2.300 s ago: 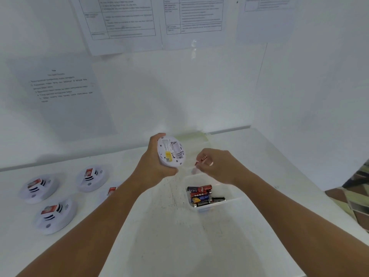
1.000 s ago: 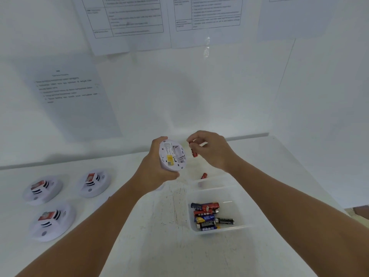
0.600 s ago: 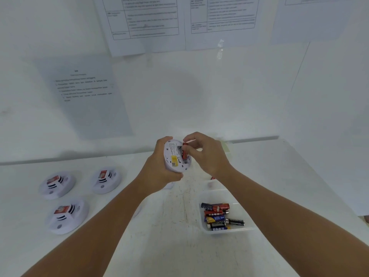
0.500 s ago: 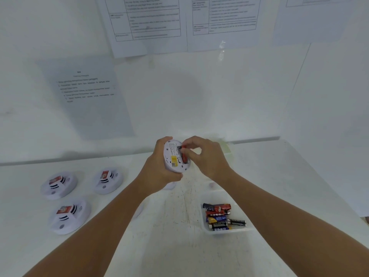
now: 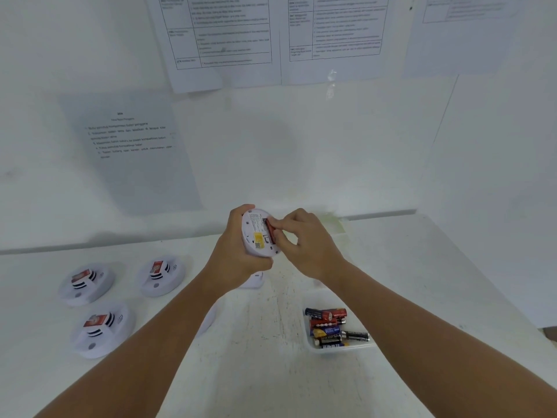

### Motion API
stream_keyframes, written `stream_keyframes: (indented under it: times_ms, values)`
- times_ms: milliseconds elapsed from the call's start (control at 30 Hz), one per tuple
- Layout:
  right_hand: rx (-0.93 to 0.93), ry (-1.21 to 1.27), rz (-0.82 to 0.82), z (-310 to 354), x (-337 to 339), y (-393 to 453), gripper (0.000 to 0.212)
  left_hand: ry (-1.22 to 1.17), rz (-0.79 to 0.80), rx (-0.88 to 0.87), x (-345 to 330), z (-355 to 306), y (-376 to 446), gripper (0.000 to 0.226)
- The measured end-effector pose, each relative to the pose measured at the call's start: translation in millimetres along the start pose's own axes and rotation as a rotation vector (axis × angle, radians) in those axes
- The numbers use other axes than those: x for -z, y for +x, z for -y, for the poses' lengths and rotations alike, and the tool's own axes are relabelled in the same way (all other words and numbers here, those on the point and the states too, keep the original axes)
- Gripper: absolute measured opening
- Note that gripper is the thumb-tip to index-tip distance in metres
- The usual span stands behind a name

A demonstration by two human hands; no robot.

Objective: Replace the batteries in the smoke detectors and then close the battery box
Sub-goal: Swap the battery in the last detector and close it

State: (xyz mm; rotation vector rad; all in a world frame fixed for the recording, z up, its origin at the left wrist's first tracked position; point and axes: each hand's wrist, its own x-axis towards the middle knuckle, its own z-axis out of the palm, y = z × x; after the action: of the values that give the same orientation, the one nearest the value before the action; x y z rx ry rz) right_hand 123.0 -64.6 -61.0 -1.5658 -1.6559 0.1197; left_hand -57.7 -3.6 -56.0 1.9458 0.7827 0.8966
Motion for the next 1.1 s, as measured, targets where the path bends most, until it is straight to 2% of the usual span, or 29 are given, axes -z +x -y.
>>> stream_keyframes:
  times_ms: [133, 267, 333, 400, 534, 767, 934, 1100]
  values:
    - [-0.014, -0.032, 0.069, -6.3, 0.0, -5.4, 0.033, -0.021, 0.021, 0.024, -1.5, 1.2, -0.2, 0.101]
    - [-0.119, 0.118, 0.142, -8.8, 17.7, 0.4, 0.032, -0.003, 0.057, 0.037, -2.5, -1.5, 3.5, 0.103]
    - [-0.148, 0.115, 0.165, -16.2, 33.2, 3.7, 0.027, 0.018, 0.066, 0.048, -2.5, -2.4, 4.8, 0.104]
    - [-0.166, 0.012, 0.271, -31.1, 50.5, 5.7, 0.022, 0.029, 0.058, 0.056, -2.4, -1.6, 5.6, 0.103]
    - [-0.227, -0.173, 0.62, -56.0, 69.2, 6.5, 0.022, 0.041, 0.052, 0.079, -4.2, 1.9, 8.1, 0.104]
    - [-0.162, -0.328, 0.796, -72.9, 50.9, 11.3, 0.02, 0.057, 0.045, 0.09, -11.9, 0.3, 14.3, 0.105]
    - [-0.131, -0.326, 0.832, -82.1, 45.0, 10.7, 0.005, 0.063, 0.029, 0.106, -13.6, 3.1, 16.8, 0.104]
    - [-0.154, -0.165, 0.671, -84.0, 54.6, 13.8, 0.019, 0.065, 0.025, 0.12, -13.5, 7.8, 17.2, 0.106]
